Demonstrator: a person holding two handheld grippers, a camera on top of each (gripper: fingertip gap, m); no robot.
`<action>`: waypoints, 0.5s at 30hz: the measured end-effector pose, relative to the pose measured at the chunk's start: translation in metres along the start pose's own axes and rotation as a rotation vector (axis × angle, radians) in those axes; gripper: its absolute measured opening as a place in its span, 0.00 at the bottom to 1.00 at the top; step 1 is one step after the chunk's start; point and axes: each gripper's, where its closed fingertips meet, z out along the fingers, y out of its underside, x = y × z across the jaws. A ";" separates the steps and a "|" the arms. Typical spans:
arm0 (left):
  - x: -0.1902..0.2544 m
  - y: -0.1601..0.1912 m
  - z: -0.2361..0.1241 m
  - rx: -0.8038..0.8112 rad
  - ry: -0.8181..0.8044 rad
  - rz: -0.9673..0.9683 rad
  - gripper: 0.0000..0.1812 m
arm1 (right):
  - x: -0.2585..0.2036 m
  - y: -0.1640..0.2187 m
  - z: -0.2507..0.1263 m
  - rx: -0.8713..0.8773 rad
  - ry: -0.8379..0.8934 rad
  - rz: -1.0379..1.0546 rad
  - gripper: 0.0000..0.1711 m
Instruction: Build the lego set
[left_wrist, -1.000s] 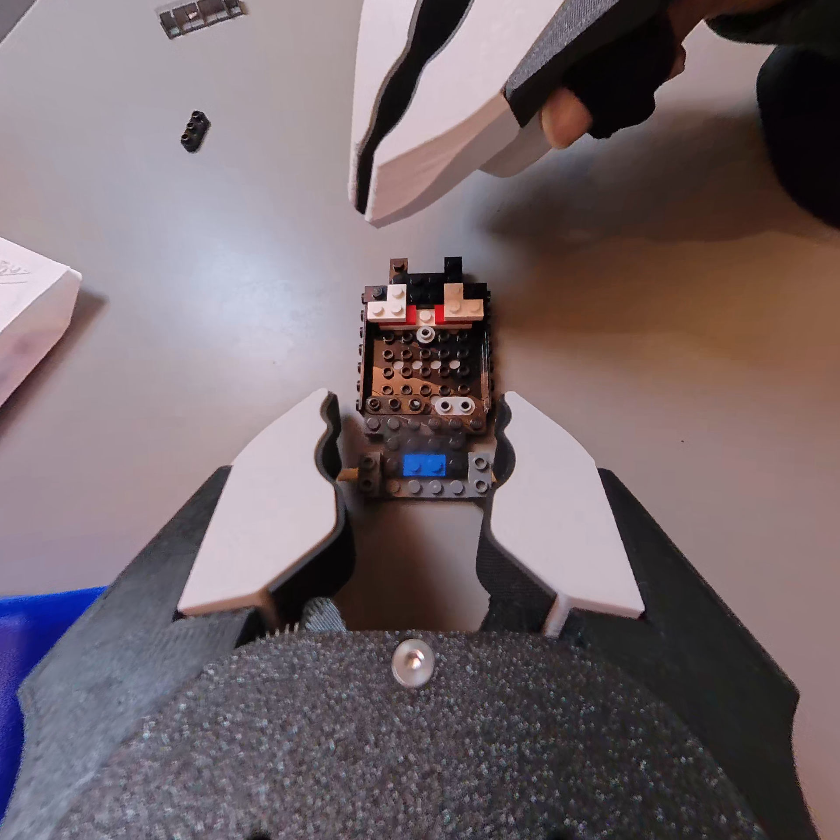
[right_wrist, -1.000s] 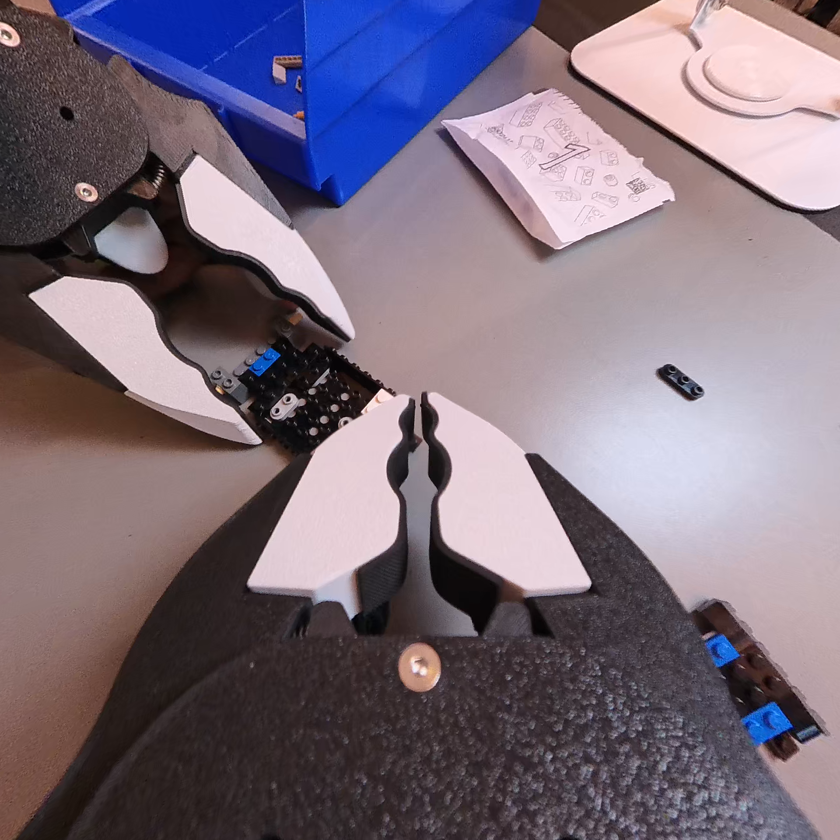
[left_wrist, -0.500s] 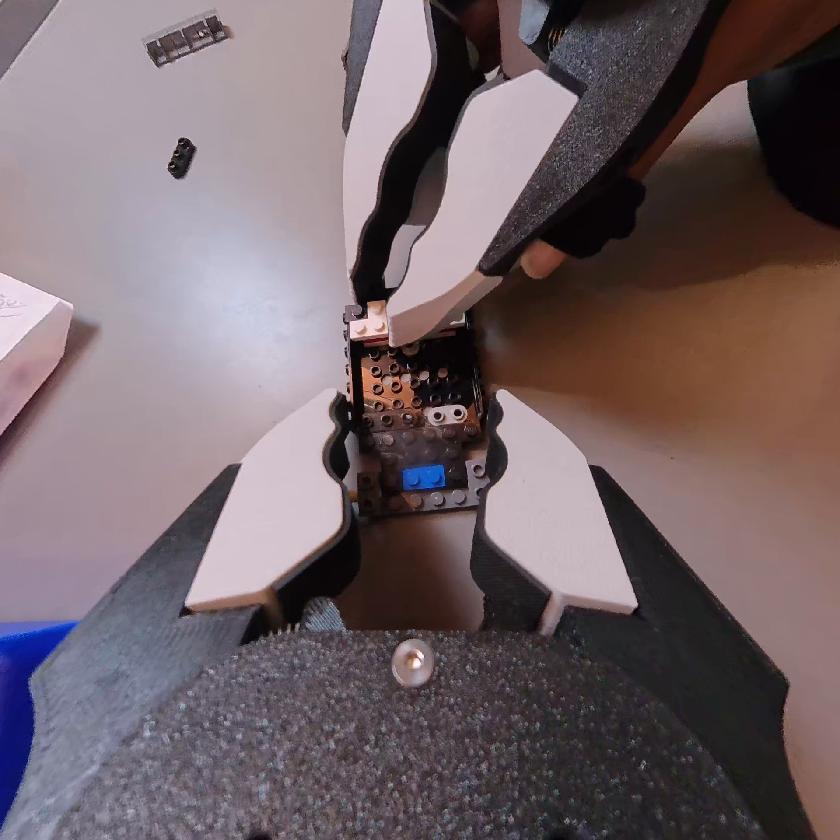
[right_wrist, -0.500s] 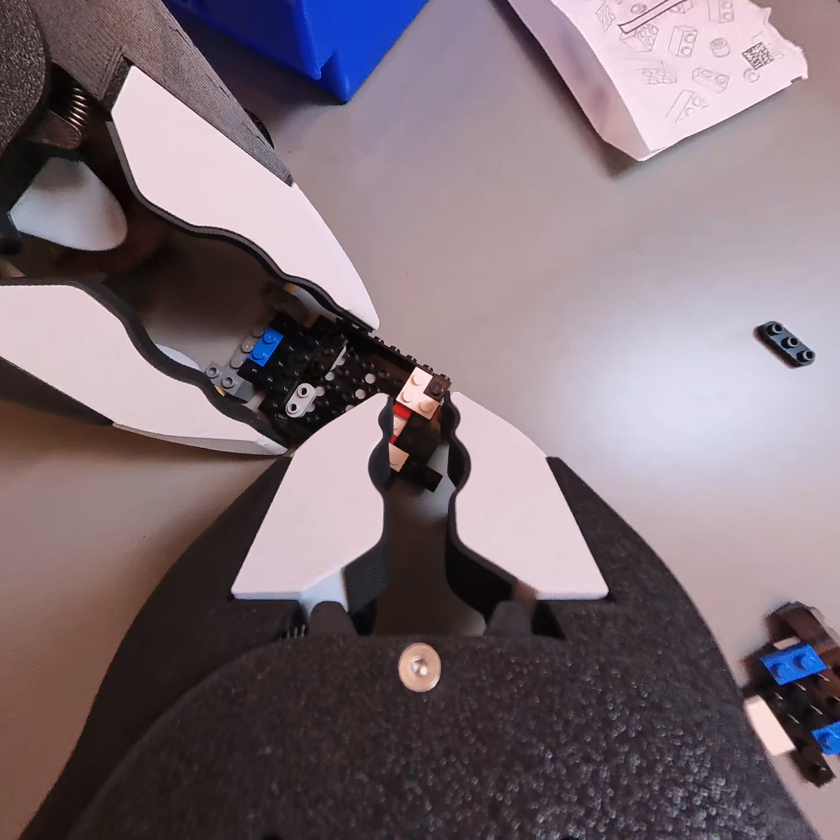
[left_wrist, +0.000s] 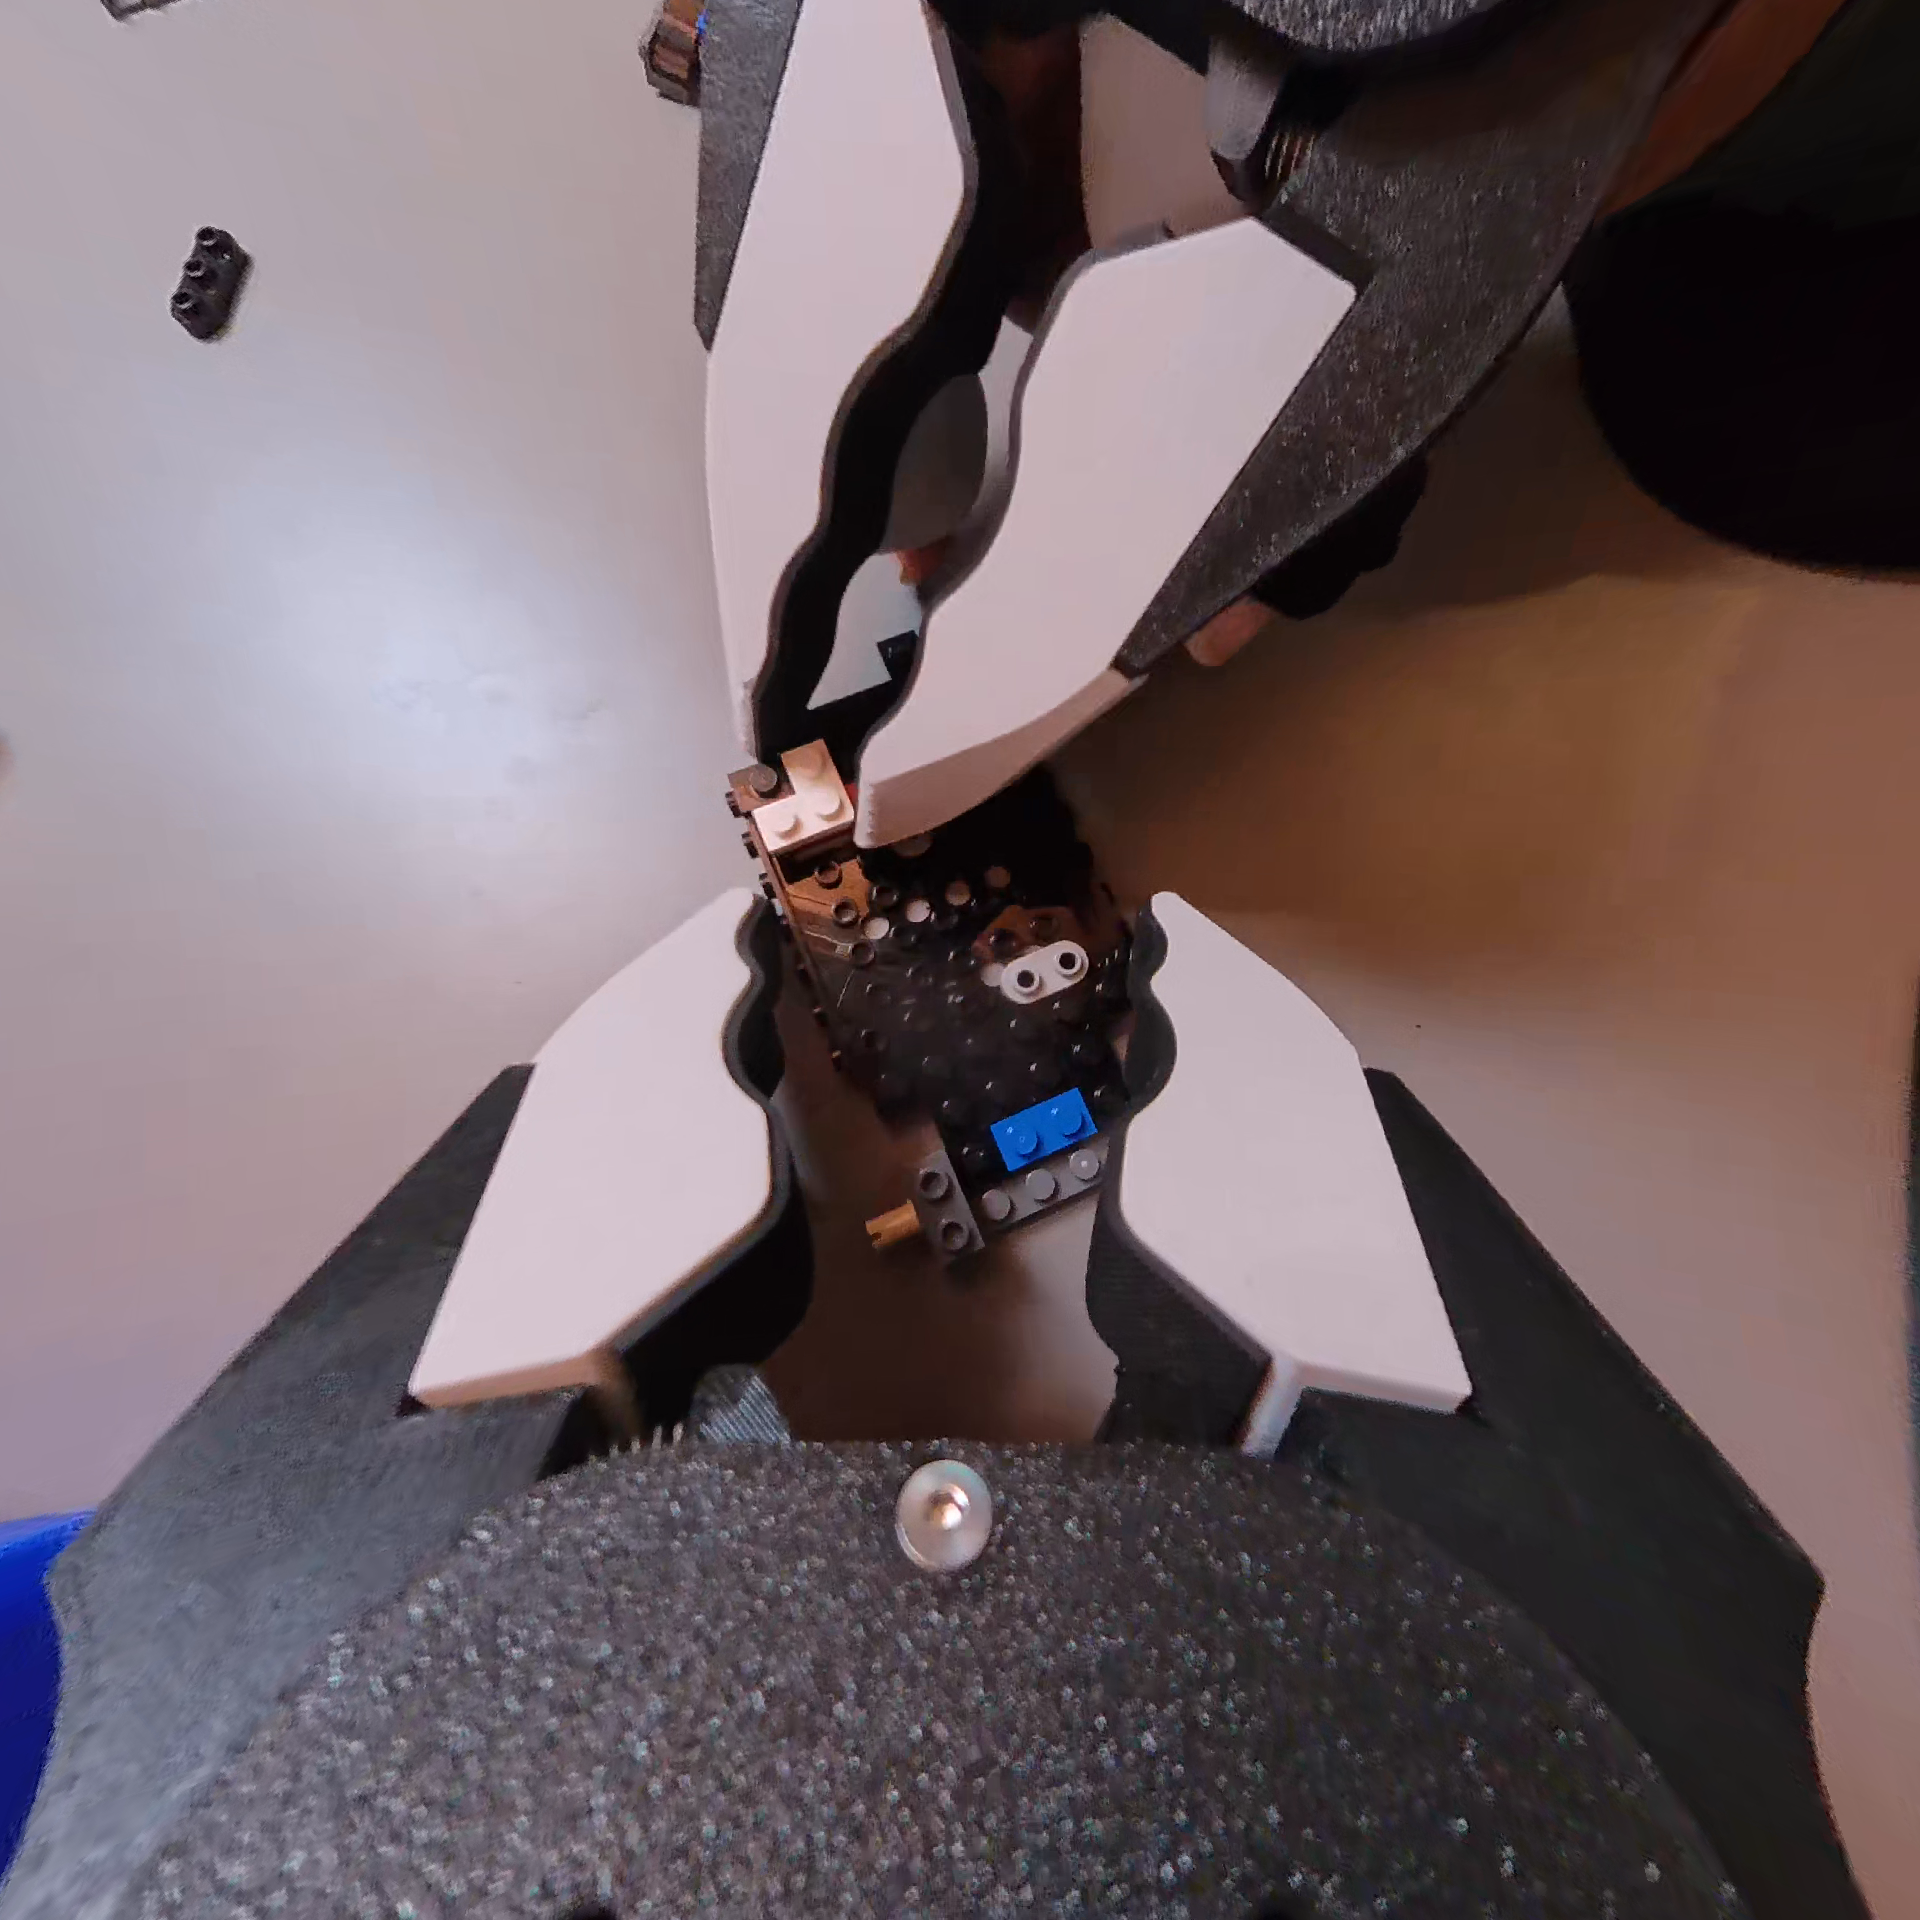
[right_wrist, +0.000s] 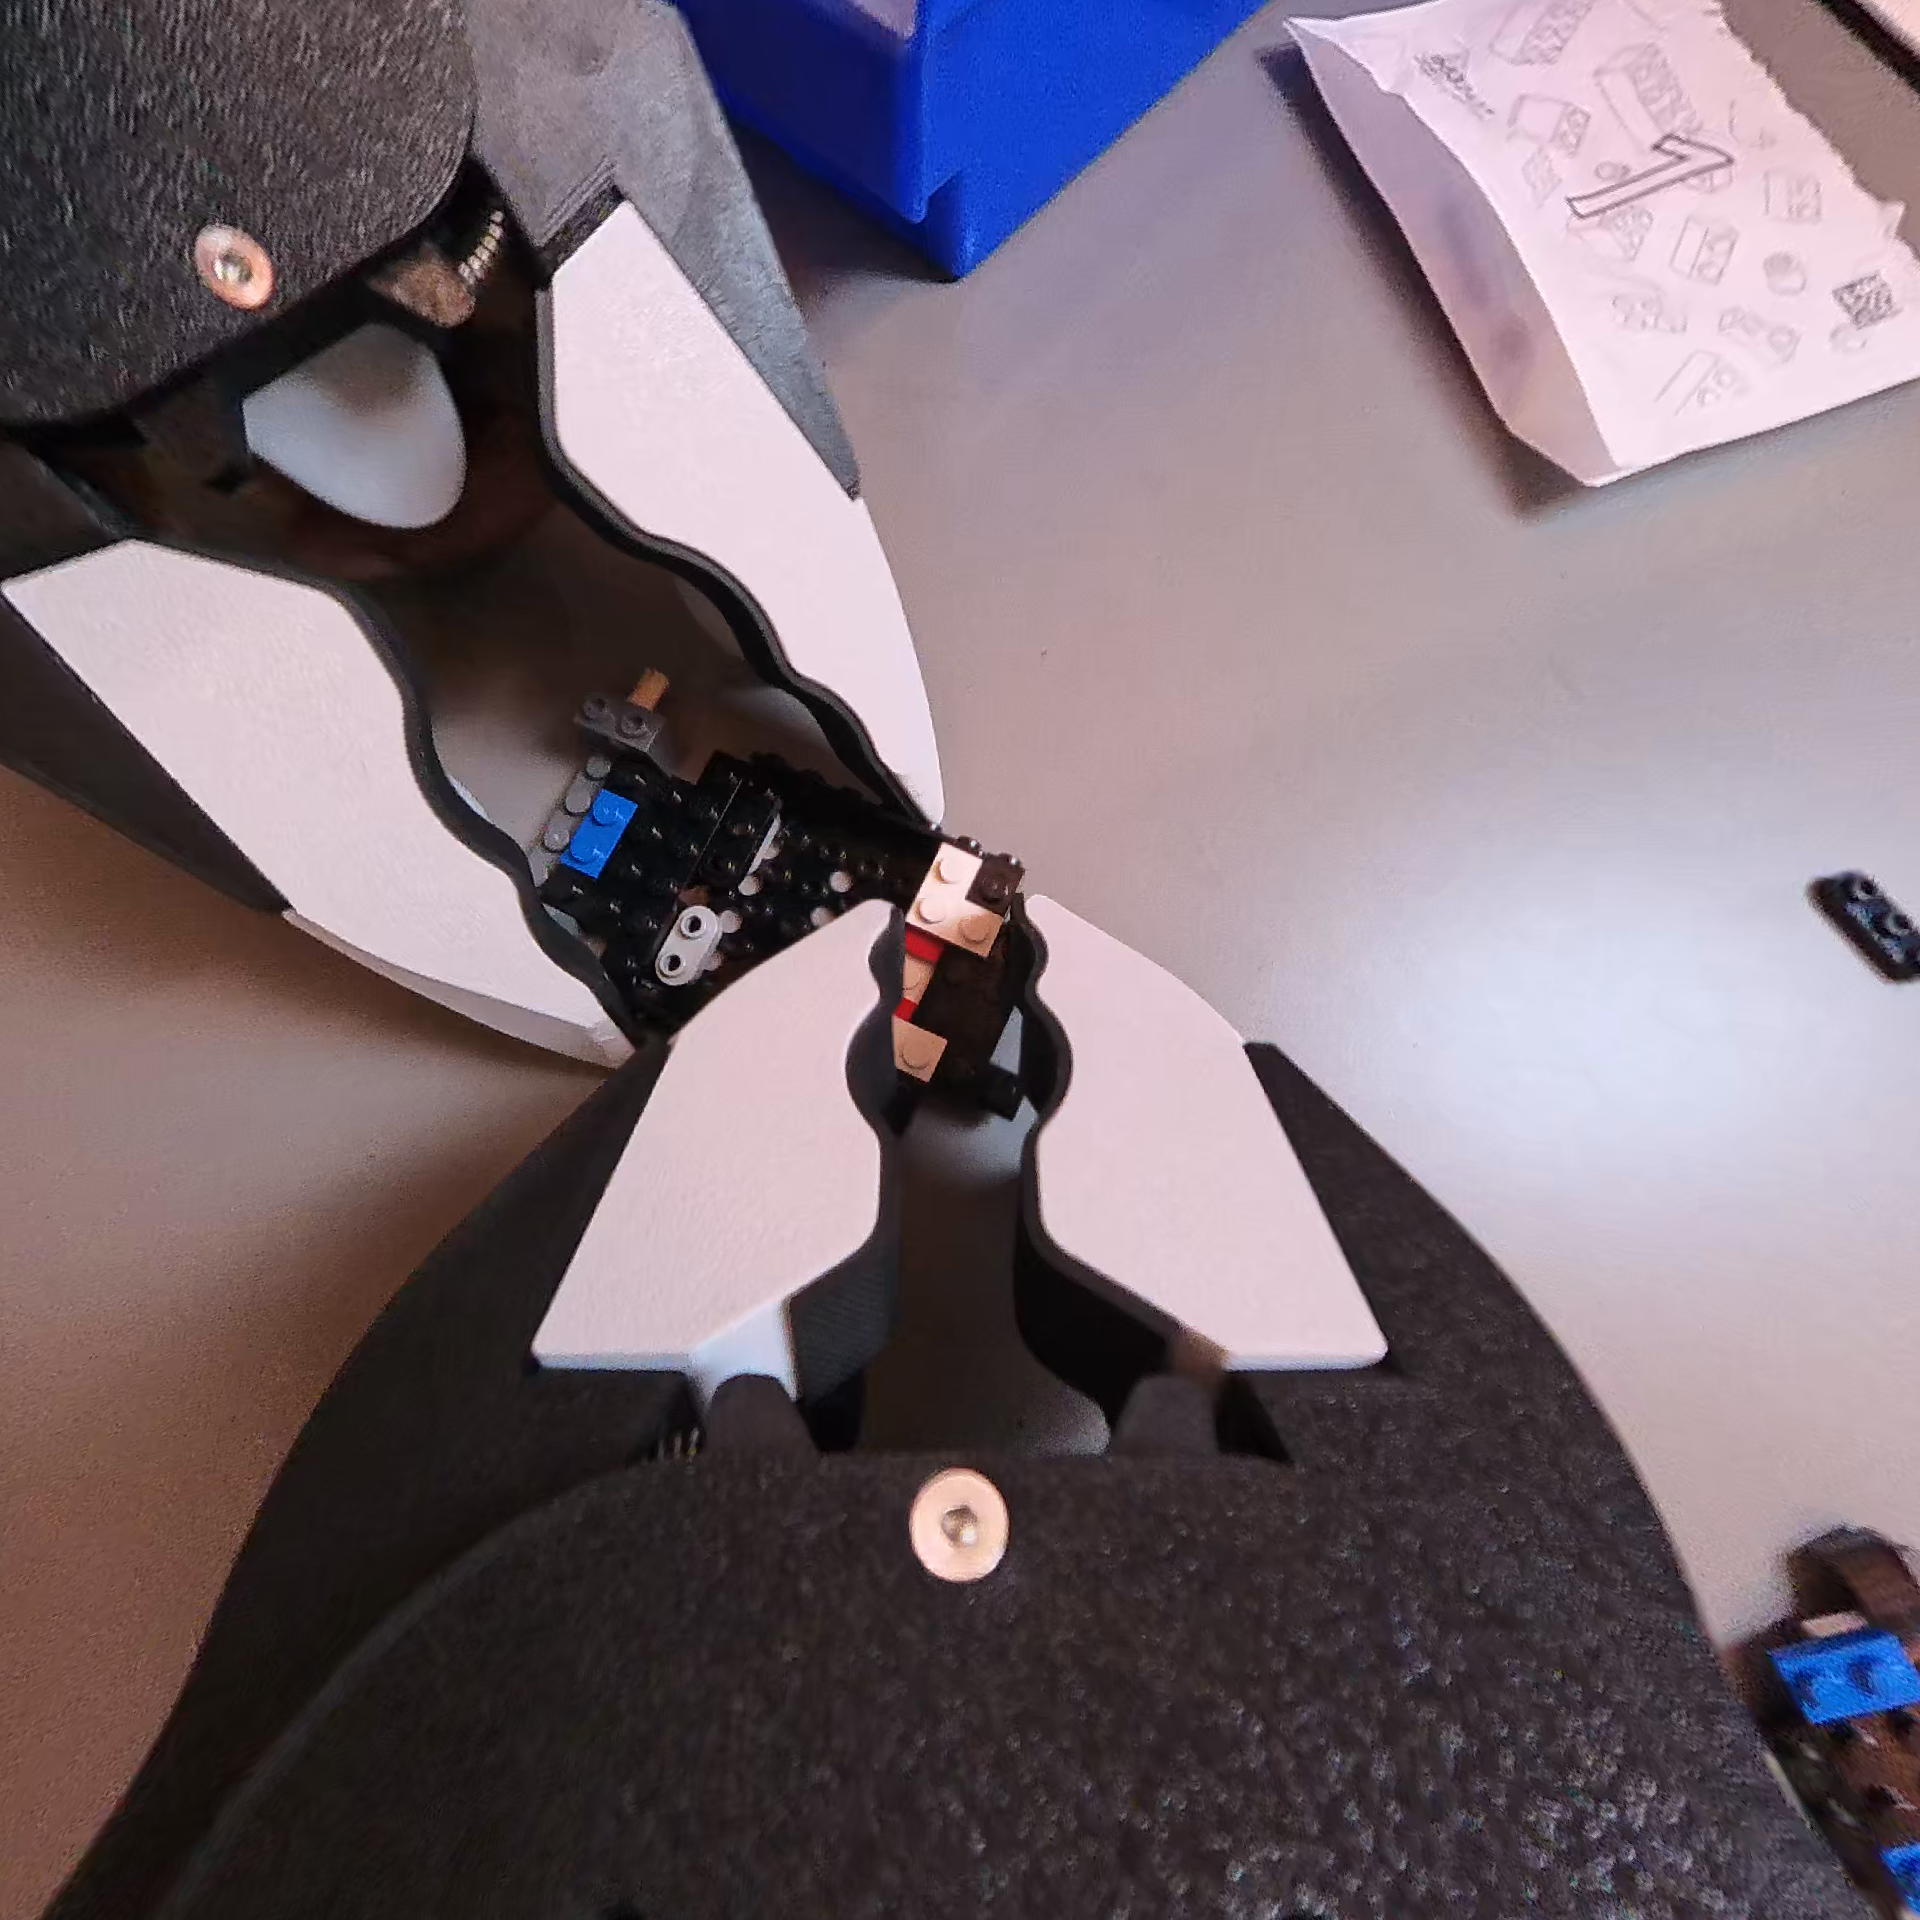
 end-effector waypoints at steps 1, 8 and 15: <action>0.000 0.000 0.000 0.001 -0.005 -0.003 0.35 | 0.000 0.000 -0.001 0.002 -0.007 0.024 0.11; 0.002 -0.001 0.002 -0.008 -0.025 -0.022 0.35 | 0.000 0.001 -0.001 -0.026 0.029 0.013 0.10; -0.003 0.000 0.001 -0.009 -0.032 -0.045 0.35 | 0.000 -0.004 0.000 -0.011 0.151 -0.191 0.08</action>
